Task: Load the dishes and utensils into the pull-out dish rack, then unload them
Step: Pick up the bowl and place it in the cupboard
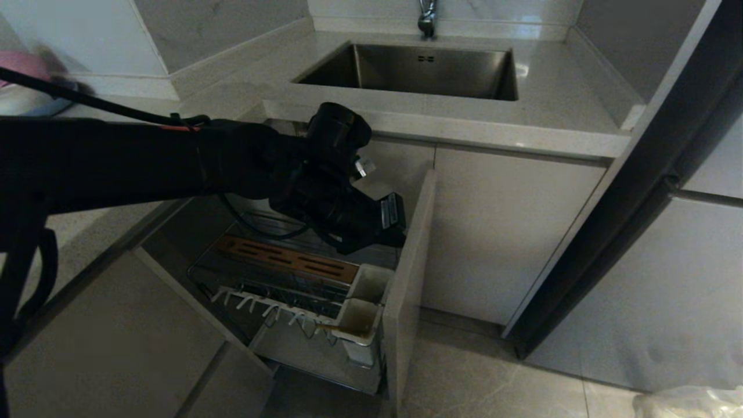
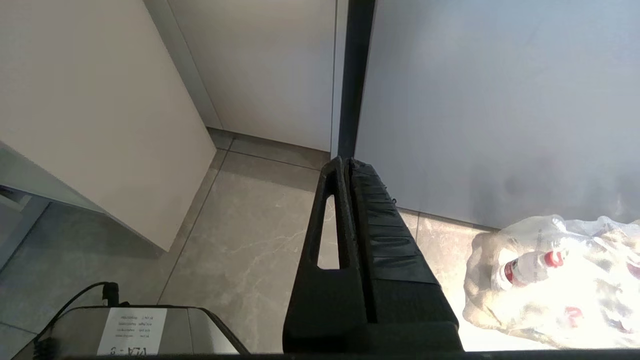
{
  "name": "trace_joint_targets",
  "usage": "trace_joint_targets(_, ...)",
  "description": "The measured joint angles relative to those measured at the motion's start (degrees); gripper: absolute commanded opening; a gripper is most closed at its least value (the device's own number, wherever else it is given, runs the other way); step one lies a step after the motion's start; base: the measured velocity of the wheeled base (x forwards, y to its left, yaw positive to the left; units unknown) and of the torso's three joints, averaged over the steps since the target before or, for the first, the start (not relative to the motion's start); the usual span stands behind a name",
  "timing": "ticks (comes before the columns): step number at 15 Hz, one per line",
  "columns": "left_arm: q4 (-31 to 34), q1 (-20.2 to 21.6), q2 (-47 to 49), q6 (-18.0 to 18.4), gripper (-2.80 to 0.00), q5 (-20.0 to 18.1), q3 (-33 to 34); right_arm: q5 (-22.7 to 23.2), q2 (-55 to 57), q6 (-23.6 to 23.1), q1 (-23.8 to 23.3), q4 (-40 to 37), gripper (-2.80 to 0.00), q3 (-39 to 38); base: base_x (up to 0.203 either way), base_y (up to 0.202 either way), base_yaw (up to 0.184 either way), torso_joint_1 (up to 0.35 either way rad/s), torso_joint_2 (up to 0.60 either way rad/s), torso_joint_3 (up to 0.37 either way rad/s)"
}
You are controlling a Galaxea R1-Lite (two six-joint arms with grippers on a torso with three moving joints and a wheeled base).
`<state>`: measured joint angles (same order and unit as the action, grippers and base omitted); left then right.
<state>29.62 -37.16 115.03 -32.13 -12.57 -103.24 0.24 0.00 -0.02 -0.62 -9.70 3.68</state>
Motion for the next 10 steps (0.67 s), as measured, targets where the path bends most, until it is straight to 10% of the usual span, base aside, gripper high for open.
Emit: trace_joint_targets(10, 2.1, 0.8, 0.4, 0.0, -2.80, 0.4, -0.3, 0.0, 0.0, 0.0, 0.0, 0.0, -2.80, 0.0, 0.000, 0.000, 0.000, 0.000, 0.00, 0.000)
